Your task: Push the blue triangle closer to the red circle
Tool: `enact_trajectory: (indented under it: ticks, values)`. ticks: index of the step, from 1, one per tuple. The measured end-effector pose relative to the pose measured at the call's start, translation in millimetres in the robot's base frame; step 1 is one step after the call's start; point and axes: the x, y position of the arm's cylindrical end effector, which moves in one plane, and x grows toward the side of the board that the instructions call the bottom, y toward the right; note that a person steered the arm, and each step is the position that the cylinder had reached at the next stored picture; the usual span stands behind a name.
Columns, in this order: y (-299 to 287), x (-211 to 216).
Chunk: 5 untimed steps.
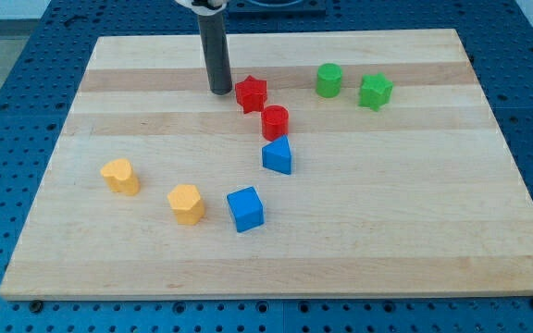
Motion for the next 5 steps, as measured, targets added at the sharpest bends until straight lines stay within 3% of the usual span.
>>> enact_trajectory:
  ticks: [2, 5]
  values:
    - [-3.2, 25.7]
    - [19.5, 120.2]
